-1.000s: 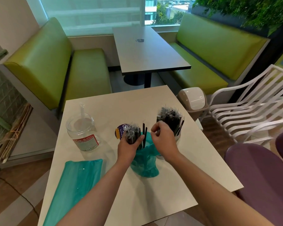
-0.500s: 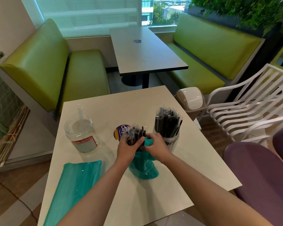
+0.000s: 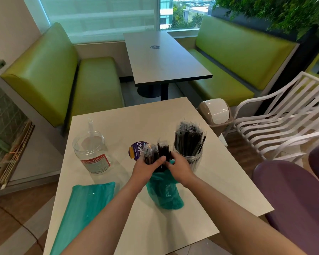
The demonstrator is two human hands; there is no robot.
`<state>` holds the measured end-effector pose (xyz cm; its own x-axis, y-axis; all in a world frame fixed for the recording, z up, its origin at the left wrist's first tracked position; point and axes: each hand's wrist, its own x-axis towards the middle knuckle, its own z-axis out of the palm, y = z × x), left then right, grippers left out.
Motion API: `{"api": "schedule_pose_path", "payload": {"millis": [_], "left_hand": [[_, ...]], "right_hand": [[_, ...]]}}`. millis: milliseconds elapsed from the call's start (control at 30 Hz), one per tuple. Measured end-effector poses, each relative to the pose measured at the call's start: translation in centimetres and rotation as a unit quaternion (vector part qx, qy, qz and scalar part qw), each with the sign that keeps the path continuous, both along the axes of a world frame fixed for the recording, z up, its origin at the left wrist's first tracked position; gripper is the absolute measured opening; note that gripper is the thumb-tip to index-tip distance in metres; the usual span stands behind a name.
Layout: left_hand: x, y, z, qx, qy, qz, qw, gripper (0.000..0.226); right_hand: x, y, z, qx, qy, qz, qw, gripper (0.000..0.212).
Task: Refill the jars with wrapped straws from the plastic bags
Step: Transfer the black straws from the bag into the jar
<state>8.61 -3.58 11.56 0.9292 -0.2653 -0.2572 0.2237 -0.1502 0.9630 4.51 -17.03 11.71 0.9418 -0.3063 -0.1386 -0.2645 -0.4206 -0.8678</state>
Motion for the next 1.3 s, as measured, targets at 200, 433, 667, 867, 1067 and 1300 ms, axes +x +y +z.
{"api": "schedule_pose_path", "payload": {"millis": [200, 433, 667, 867, 1067, 1300], "left_hand": [[0.0, -0.3, 0.0, 0.005, 0.001, 0.042, 0.999, 0.045], [-0.1, -0.6, -0.1, -0.003, 0.012, 0.036, 0.999, 0.046], [-0.5, -0.8, 0.2, -0.018, 0.006, 0.025, 1.0, 0.052], [-0.6, -0.9, 0.5, 0.006, 0.006, 0.04, 0.999, 0.051], [-0.7, -1.2, 1.0, 0.052, -0.015, 0.042, 0.998, 0.05], [-0.4, -2.0, 1.2, 0.09, -0.04, 0.031, 0.995, 0.051]], "right_hand": [[-0.4, -0.1, -0.2, 0.039, 0.002, -0.003, 0.999, 0.026], [-1.0, -0.7, 0.2, 0.038, -0.014, -0.001, 0.999, 0.028], [-1.4, -0.8, 0.4, 0.027, -0.018, -0.003, 0.999, 0.029], [-1.7, -0.9, 1.3, 0.049, -0.001, -0.001, 0.999, 0.034], [-1.6, -1.6, 2.9, 0.07, 0.005, -0.014, 0.997, 0.02], [-0.4, -4.5, 9.6, 0.029, -0.107, -0.062, 0.992, 0.019]]}}
